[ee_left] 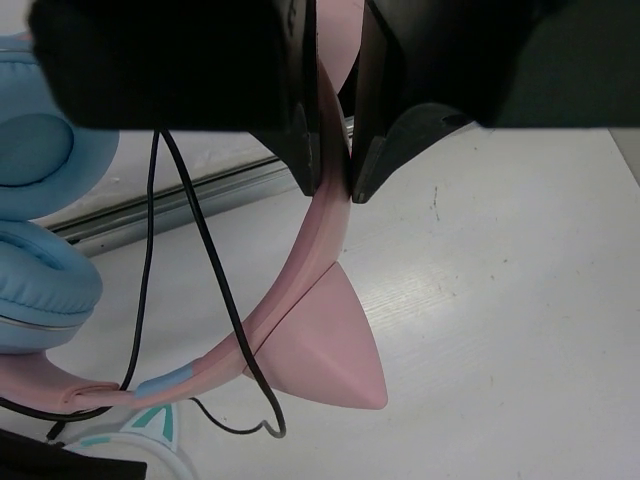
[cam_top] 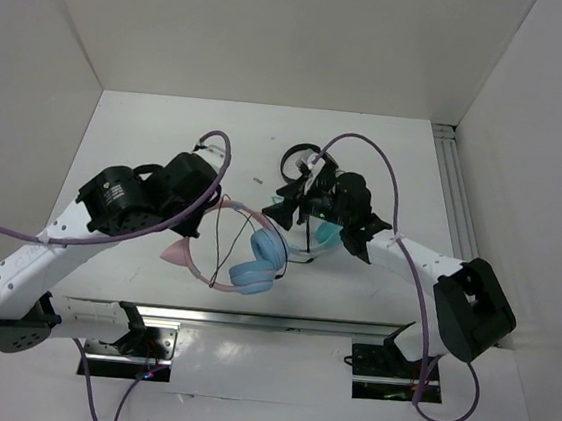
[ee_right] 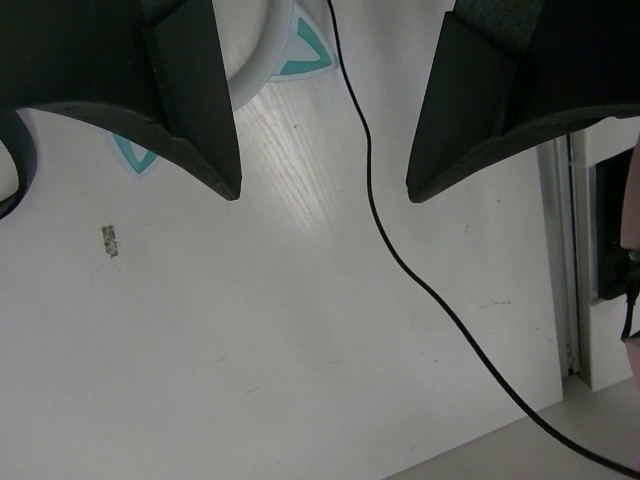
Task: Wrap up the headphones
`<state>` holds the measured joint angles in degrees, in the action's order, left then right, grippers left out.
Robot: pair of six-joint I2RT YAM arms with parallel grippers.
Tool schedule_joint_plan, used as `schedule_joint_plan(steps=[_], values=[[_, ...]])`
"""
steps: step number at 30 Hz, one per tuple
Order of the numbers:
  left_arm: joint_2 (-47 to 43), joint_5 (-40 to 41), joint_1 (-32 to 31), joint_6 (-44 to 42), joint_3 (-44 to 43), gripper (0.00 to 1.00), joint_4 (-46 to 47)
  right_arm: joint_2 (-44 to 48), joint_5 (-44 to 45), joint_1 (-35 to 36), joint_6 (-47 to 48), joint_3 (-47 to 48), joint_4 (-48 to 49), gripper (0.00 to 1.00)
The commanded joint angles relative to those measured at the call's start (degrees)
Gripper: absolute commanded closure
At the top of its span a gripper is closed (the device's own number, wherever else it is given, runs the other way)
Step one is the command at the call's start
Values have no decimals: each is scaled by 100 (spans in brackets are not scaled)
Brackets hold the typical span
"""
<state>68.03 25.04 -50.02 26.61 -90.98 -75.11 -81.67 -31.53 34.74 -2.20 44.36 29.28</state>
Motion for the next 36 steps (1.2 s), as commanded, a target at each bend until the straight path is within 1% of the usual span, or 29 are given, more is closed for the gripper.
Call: schedule_joint_plan(steps=[1,3,6,11,14,15,16,17,18,19,22,24,27,28,29,31,33,36], values=[[-97,159,19,433,-666,100,49,11,-785,-64,-141,143,386,25],[-36,107,19,433,-798,100,49,-138,-706,-12,-141,91,386,25],[-35,45,19,485,-939,100,49,-322,-582,-11,-228,-85,798,24],[-35,-87,194,371,-1062,100,172,-937,-819,50,-369,-85,1062,24],[-35,-156,317,371,-1193,100,172,-1280,-820,191,-509,-85,1422,24],[-35,-261,317,371,-1194,100,242,-1595,-820,252,-510,-85,1658,24],[-35,-262,387,302,-1194,100,330,-1772,-820,252,-736,-85,1825,24],[-35,-341,466,301,-1194,100,330,-2087,-1046,252,-860,-33,2010,25],[-88,-403,519,240,-1194,100,391,-2212,-1118,252,-1001,-33,2438,25],[-88,-403,624,239,-1133,100,392,-2317,-1119,305,-1220,-33,2625,25],[-158,-535,791,187,-984,100,541,-2643,-1119,427,-1345,-33,2925,25],[-158,-666,940,187,-983,100,594,-2879,-1058,525,-1345,81,2926,27],[-263,-850,1125,187,-983,100,647,-3152,-1005,647,-1345,143,2926,33],[-264,-904,1178,126,-1053,100,708,-3223,-1004,648,-1397,143,3091,35],[-316,-956,1301,73,-1053,100,708,-3285,-1004,648,-1398,143,3145,42],[-317,-957,1415,72,-1053,100,708,-3425,-1004,648,-1467,257,3206,53],[-317,-1010,1504,72,-1106,100,708,-3478,-1004,648,-1468,257,3207,75],[-369,-896,1653,20,-966,100,840,-3418,-874,700,-1521,257,3260,98]])
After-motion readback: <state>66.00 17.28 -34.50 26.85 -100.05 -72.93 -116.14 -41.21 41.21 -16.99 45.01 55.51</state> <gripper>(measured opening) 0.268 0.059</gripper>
